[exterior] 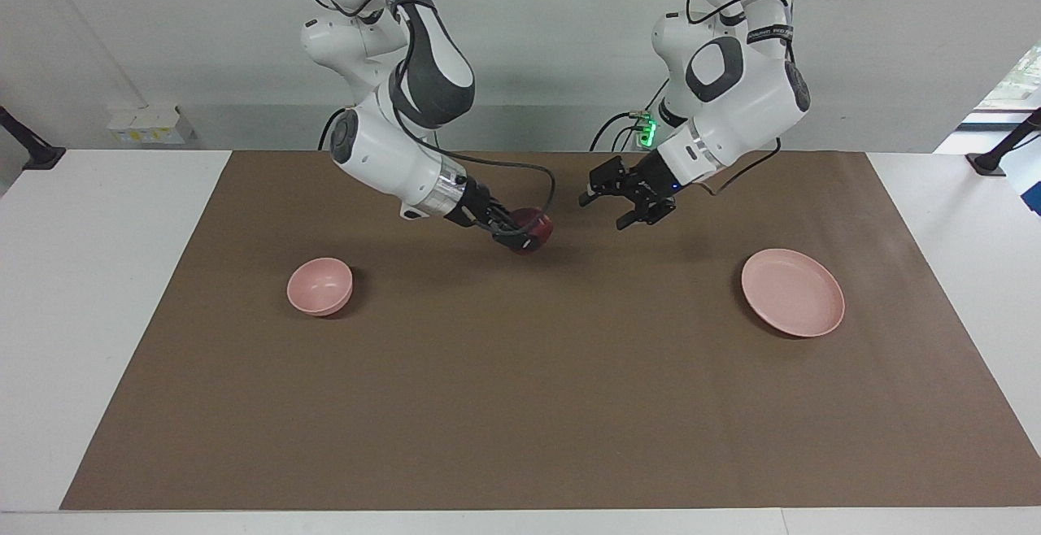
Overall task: Move apple from plate to bowl
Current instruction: 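Carry the apple to the bowl with the right gripper while the left withdraws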
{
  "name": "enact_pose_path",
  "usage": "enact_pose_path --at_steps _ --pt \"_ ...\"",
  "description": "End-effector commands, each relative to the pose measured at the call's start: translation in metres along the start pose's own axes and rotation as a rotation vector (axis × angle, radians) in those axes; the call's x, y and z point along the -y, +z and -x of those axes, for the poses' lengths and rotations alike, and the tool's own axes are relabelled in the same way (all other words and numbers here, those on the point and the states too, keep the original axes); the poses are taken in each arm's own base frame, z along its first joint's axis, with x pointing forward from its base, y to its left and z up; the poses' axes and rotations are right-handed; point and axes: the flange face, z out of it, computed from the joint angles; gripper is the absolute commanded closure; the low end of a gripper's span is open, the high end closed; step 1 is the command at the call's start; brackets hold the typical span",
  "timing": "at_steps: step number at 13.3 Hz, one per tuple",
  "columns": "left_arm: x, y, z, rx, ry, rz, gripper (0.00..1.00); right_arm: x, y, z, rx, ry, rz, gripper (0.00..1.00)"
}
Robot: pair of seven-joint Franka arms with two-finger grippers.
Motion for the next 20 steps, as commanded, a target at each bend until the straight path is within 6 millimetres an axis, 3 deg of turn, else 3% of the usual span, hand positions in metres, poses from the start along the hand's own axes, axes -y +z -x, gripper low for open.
enact_pose_path --at_steps 1,3,5,8,11,12,15,17,19,20 --pt "0.010 -0.002 0.006 0.082 0.104 -0.189 0.00 -0.025 -0.031 -0.028 -0.105 -0.163 0.141 1.00" --pt "0.027 -0.009 0.006 0.112 0.090 -0.228 0.00 -0.042 -0.047 -0.058 -0.168 -0.295 0.224 1.00" --pt "0.063 -0.028 0.000 0.109 0.055 -0.287 0.00 -0.065 -0.068 -0.090 -0.247 -0.432 0.346 1.00" --pt "0.079 -0.038 -0.005 0.091 0.113 -0.431 0.00 -0.103 -0.107 -0.141 -0.285 -0.599 0.433 1.00" --pt "0.095 -0.059 -0.013 0.049 0.095 -0.464 0.00 -0.116 -0.127 -0.165 -0.345 -0.687 0.495 1.00" --pt "0.100 -0.083 -0.021 0.024 0.090 -0.492 0.00 -0.118 -0.127 -0.171 -0.349 -0.687 0.506 1.00" --pt "0.087 -0.136 -0.033 -0.012 0.098 -0.534 0.00 -0.117 -0.124 -0.182 -0.365 -0.680 0.502 1.00" --pt "0.080 -0.192 -0.040 -0.065 0.086 -0.572 0.00 -0.119 -0.116 -0.191 -0.368 -0.681 0.502 1.00" --pt "0.077 -0.245 -0.038 -0.097 0.048 -0.576 0.00 -0.121 -0.108 -0.201 -0.369 -0.676 0.503 1.00" --pt "0.070 -0.259 -0.035 -0.092 0.043 -0.576 0.00 -0.123 -0.105 -0.206 -0.369 -0.670 0.502 1.00"
